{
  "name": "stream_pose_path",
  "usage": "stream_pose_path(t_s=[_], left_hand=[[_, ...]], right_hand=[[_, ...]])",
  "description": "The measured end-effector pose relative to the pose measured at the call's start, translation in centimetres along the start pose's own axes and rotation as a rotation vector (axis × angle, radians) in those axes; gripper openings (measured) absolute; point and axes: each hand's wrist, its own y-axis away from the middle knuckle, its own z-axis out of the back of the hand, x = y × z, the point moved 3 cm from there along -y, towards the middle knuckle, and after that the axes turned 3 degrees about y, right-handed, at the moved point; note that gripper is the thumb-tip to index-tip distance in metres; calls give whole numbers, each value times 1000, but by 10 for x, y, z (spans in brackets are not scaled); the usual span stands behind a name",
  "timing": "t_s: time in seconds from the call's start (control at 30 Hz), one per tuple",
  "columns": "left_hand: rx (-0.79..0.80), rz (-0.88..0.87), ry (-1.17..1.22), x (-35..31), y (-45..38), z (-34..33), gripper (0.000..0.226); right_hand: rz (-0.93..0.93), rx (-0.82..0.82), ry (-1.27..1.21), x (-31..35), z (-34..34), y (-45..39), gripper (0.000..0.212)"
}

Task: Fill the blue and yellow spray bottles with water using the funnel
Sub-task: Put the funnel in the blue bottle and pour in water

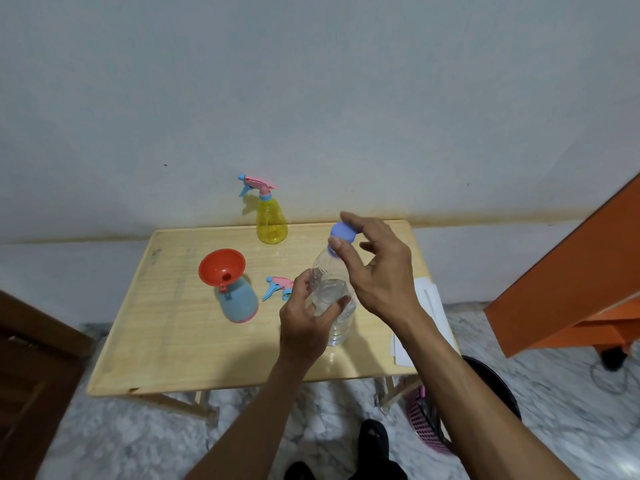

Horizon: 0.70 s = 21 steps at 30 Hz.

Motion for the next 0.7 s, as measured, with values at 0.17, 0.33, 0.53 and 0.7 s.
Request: stream_pose_path(t_s=[0.17,0.33,0.53,0.7], left_hand=[[-25,26,-1,6,-1,-1,56],[-8,16,-29,6,-2,1,59],[5,65,-27,6,-2,1,77],[13,63,-76,5,-3,0,76]], right_hand=[[-268,-113,-139,-36,20,-18,29],[-551,74,137,-140,6,7,35],[-515,473,685,-205,-33,49,37],[-362,530,835,-217,-45,58,30]])
